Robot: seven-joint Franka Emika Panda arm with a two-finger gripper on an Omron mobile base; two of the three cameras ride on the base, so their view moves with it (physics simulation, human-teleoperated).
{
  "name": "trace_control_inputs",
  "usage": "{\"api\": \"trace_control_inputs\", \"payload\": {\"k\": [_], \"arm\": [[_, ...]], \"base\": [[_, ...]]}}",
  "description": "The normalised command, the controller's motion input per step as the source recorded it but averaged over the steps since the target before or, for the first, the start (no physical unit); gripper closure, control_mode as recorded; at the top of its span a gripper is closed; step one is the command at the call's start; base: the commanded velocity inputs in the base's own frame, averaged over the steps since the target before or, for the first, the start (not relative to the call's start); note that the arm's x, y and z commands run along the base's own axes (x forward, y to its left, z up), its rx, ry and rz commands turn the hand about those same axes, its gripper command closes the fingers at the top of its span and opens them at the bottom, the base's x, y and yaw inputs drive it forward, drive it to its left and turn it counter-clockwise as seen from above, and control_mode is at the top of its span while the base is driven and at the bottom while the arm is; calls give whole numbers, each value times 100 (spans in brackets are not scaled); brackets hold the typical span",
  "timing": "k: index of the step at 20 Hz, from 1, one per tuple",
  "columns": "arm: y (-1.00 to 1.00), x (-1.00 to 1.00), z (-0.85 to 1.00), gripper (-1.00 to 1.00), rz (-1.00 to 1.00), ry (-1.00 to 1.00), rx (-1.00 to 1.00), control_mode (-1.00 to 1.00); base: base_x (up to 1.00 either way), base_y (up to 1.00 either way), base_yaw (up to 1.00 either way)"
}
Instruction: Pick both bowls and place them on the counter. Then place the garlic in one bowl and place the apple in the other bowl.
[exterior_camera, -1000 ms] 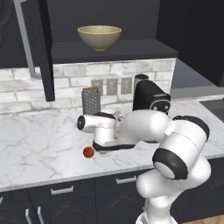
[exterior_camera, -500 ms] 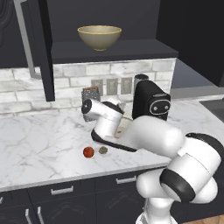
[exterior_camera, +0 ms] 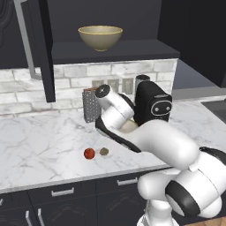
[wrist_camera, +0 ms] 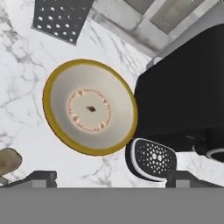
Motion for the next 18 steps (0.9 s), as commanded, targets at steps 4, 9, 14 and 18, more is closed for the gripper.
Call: {"api": "trace_control_inputs", "payload": {"k": [4,9,14,18], "arm": [[0,0,34,-100,-21,-10,37,-100],[0,0,40,-100,-21,-13,31,-100],[8,0,54,-100,-16,-15,22,-100],[0,0,61,-100,-13,-13,20,-100]], "base": [[0,0,0],[0,0,0],[0,0,0],[0,0,0]]}}
